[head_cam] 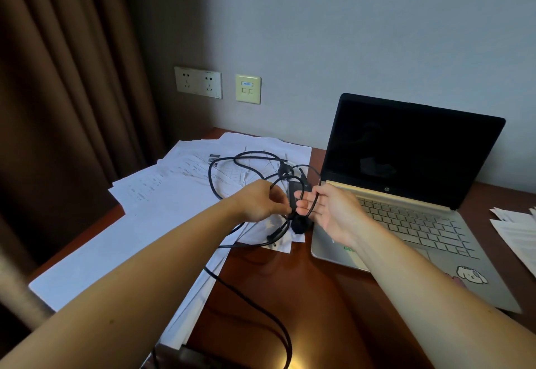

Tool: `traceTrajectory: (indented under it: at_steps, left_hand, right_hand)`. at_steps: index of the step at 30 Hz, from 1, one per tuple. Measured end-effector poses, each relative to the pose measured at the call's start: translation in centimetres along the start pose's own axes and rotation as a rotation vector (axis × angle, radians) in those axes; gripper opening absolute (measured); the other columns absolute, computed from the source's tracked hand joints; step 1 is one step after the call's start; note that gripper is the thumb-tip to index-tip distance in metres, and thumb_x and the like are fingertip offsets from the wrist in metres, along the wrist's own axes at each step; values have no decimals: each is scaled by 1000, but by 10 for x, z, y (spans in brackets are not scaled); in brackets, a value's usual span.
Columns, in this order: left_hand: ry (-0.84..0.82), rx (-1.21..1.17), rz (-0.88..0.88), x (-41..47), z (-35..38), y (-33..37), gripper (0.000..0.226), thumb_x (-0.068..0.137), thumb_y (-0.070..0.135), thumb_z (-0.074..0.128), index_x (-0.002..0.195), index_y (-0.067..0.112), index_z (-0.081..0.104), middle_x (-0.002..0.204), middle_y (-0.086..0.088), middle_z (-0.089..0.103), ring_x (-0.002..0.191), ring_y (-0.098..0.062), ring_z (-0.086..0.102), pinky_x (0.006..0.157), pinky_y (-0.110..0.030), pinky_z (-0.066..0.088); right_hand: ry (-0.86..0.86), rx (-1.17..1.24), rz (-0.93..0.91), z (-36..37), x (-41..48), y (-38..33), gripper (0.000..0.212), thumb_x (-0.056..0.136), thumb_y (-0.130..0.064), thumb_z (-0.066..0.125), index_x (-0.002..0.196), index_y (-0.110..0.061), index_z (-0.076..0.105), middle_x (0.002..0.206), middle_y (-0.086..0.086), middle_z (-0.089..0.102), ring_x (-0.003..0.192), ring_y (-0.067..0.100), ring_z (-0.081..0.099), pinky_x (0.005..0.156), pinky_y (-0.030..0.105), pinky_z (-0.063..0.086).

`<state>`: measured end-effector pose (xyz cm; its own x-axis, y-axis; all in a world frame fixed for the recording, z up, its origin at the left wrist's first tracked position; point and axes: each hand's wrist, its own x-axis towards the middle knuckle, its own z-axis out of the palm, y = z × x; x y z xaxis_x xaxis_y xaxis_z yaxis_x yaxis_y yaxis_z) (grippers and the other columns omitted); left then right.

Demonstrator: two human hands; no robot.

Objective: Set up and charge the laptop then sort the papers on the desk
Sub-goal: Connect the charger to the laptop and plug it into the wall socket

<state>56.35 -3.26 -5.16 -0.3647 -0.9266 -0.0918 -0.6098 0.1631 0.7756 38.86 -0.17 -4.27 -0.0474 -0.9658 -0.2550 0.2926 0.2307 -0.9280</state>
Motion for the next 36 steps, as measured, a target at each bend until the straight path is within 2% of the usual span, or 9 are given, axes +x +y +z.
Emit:
traceTrajectory:
  at_steps: [3,5,10,14,18,24,28,33,36]
  left_hand:
    - [-12,-40,-36,-1,1,3,8,85,24,81,92,21,77,50,10,55,45,-4,46,48,-11,36]
    - [-38,-56,-83,-2,-1,4,5,86,23,80,89,20,78,52,1,45,45,-12,35,44,-15,32]
    - [-33,9,-94,-3,2,-1,17,90,27,75,99,14,82,67,2,61,52,-5,47,52,-13,37]
    - [124,-53,-32,-1,5,-1,18,93,27,73,100,13,81,76,6,71,60,4,55,58,-8,40]
    - [318,-107,-22,4,-2,10,19,98,26,66,105,12,75,85,-3,75,61,-7,60,56,-15,47]
    - [327,93,44,6,-22,33,16,101,24,59,110,14,69,89,0,76,67,-20,66,67,-32,57]
    - [487,137,12,8,-45,39,20,102,21,57,114,11,70,83,1,72,62,-10,60,61,-24,50]
    - [516,-59,88,-3,-77,63,14,103,24,58,111,15,66,82,2,71,67,-9,63,54,-14,48]
    - [418,-210,135,-10,-95,75,16,103,22,60,106,11,71,80,-4,75,50,-6,51,49,-17,41]
  right_hand:
    - [-14,24,9,-1,0,0,12,103,-4,38,98,-3,49,92,25,71,70,28,62,76,42,58]
    - [-40,30,3,0,0,0,9,103,-5,38,105,-3,47,92,25,72,71,27,64,77,42,59]
    - [-85,45,-18,0,1,1,9,104,-7,38,109,-6,46,95,23,74,75,26,66,80,41,59]
    - [-42,-180,-52,5,0,4,11,99,-8,48,91,-11,55,87,11,67,75,22,58,69,33,49]
    - [34,-438,-117,6,-2,6,14,92,-17,58,81,-19,65,91,3,59,87,21,53,72,34,44]
    - [93,-445,-79,12,-1,1,7,87,-20,59,83,-20,65,97,7,57,87,25,54,61,32,48]
    - [91,-423,-71,8,-1,0,9,89,-17,56,90,-14,64,88,8,59,79,20,59,71,38,55]
    - [79,-473,-25,-2,-4,0,21,99,-17,52,86,-6,64,86,14,68,65,23,63,50,31,51]
    - [97,-741,-107,-7,-3,-5,33,99,-27,56,77,-3,63,75,14,67,51,20,58,44,28,45]
